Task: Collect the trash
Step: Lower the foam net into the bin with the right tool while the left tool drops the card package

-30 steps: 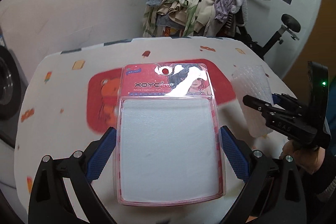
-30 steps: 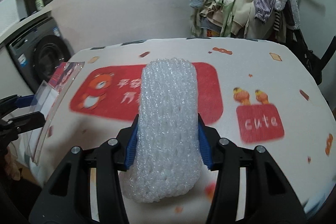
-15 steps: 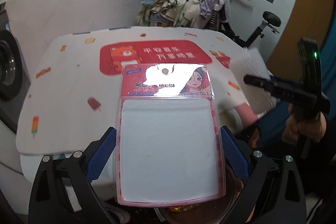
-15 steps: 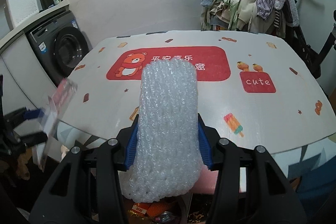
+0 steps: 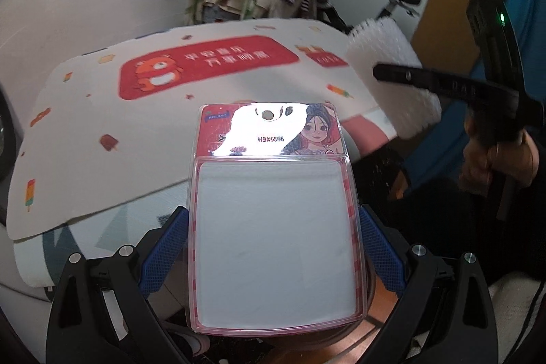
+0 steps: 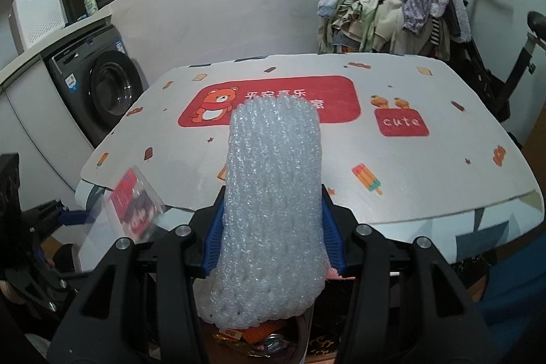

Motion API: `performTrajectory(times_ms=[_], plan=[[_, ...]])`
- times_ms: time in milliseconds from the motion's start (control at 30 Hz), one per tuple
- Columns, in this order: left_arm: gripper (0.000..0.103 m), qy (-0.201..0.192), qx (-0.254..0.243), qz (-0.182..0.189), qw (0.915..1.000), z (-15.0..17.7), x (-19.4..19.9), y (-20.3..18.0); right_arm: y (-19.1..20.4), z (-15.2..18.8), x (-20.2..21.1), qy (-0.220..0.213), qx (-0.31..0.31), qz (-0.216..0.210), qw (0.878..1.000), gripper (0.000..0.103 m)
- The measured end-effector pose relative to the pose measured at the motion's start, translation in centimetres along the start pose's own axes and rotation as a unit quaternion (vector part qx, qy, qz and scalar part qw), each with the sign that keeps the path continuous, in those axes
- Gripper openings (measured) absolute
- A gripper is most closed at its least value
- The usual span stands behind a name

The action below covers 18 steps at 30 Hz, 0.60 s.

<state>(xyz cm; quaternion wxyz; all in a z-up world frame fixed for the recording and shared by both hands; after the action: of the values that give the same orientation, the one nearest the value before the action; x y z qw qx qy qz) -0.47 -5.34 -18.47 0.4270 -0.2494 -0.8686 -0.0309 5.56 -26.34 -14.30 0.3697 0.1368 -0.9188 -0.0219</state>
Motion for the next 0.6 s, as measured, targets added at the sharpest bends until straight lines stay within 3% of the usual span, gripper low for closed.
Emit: performTrajectory(times_ms=[433, 600], plan=[[0.096, 0.041, -0.044, 0.024, 0.9979, 1.5, -2.7, -3.1, -1.8, 1.5, 0.6, 0.004, -0.020, 0.009, 1.000, 0.051], [0.097, 0.021, -0.045, 0.005, 0.9988, 0.7, -1.5, -2.9, -1.4, 1.9, 0.3, 0.010, -0.016, 0.006, 1.000, 0.051]])
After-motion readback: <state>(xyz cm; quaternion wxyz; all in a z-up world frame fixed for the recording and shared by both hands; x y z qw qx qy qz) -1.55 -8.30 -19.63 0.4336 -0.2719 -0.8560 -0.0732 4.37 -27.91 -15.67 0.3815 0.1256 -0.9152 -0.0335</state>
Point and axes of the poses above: each gripper's, at about its wrist camera, not at the fingertips, and x roughly against the way its jaws point, y to its left, z to its underside, the point moved 3 cm from there along -x, roughly the way its jaws point, and after that the axes turned 2 degrees about z, right-handed, at the moved point
